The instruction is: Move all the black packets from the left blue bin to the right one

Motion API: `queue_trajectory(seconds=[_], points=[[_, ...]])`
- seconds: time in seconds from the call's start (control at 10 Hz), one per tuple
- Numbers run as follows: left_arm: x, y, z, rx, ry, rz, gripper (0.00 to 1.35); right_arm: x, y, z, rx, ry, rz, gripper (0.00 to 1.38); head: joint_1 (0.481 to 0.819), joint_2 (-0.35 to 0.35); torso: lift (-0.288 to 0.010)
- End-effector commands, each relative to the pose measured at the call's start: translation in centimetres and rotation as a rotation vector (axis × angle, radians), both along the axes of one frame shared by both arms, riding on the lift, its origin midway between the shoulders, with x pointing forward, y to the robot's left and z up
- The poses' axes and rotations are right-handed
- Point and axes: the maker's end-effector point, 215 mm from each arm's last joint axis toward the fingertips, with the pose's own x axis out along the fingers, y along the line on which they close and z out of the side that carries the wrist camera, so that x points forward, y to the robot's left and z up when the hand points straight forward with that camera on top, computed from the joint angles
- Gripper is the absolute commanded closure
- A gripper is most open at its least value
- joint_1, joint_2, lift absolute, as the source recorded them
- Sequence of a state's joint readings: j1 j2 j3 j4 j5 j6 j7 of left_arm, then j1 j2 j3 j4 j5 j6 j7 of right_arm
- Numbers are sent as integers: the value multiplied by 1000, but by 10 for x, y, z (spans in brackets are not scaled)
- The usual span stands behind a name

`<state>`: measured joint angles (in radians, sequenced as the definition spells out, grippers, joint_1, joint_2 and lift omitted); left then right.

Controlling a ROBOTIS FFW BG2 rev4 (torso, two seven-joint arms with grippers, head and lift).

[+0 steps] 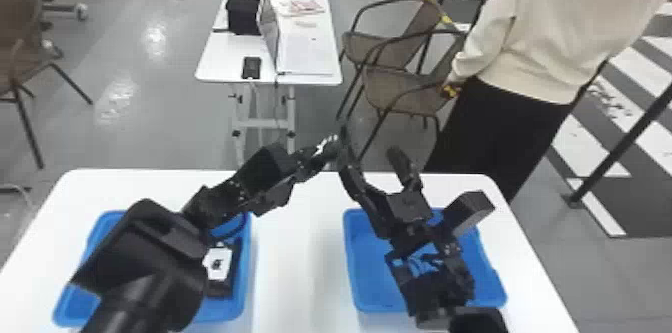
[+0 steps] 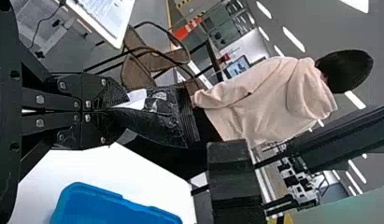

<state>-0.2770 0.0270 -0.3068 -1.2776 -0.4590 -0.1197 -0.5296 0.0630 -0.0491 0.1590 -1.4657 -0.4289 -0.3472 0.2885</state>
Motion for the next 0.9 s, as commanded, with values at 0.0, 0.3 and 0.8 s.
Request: queue_trajectory(seconds=[0.0, 0.3, 0.8], points=[[-5, -14, 1, -24, 13, -22, 1210, 6, 7, 3, 8, 2, 20, 130, 695, -154, 0], [-11, -29, 0, -39, 22, -50, 1210, 9, 24, 10, 20, -6, 58, 136, 695, -160, 0], [-15, -37, 6, -71, 22, -64, 1210, 18, 33, -5, 80, 43, 77, 909, 695, -153, 0]])
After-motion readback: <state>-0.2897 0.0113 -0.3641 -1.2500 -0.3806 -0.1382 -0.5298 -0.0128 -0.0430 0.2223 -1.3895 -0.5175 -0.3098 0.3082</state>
